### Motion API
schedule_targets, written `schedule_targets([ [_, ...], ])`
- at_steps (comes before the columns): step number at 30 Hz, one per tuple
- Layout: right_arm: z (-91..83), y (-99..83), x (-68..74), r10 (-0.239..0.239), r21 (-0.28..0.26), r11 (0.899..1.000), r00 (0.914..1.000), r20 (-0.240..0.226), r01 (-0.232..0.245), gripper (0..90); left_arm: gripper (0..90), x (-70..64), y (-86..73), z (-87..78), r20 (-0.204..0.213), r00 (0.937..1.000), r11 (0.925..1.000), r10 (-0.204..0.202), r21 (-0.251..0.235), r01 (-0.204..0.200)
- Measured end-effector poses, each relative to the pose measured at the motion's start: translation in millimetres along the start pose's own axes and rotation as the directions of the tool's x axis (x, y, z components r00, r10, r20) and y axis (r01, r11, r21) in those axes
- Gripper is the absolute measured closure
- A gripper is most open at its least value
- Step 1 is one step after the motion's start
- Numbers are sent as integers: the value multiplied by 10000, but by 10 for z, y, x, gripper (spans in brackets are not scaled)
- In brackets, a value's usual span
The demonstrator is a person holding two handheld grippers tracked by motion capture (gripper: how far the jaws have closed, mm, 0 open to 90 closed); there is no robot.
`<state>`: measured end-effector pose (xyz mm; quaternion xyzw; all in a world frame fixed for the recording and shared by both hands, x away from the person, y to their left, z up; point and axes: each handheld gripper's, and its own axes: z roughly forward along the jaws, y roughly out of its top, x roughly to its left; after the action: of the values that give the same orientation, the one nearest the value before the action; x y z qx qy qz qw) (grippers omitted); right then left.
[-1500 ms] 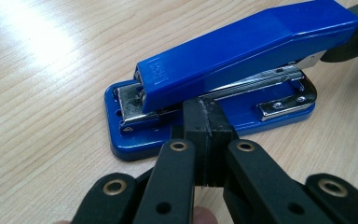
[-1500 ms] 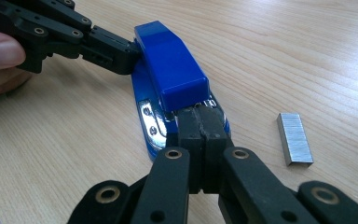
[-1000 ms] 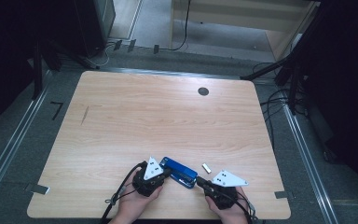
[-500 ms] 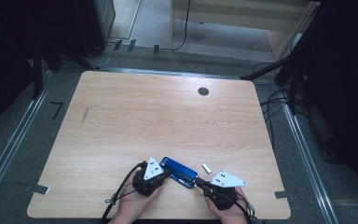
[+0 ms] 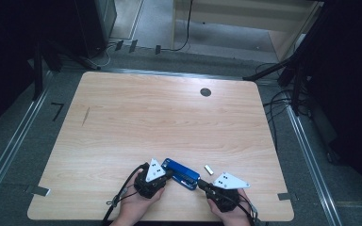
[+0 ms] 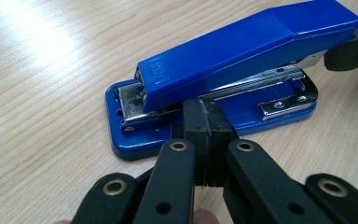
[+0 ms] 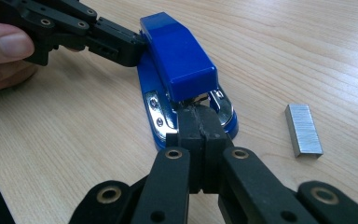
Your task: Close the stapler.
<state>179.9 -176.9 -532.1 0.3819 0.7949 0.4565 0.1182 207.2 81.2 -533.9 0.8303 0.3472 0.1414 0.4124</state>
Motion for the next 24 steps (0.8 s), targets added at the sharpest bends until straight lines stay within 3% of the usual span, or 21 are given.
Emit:
schedule_targets([
  [7, 37, -25, -4, 56, 224, 9997, 9999, 117, -58, 900, 900, 2, 0, 0, 12, 10000, 10000, -18, 2, 18],
  [14, -6, 10, 18, 61, -220, 9997, 10000, 19, -60, 900, 900, 3, 0, 0, 10, 10000, 10000, 1, 6, -1],
  [24, -18, 17, 35, -148, -430, 9990, 9997, 179, 156, 900, 900, 2, 0, 0, 10, 10000, 10000, -1, 4, 1],
])
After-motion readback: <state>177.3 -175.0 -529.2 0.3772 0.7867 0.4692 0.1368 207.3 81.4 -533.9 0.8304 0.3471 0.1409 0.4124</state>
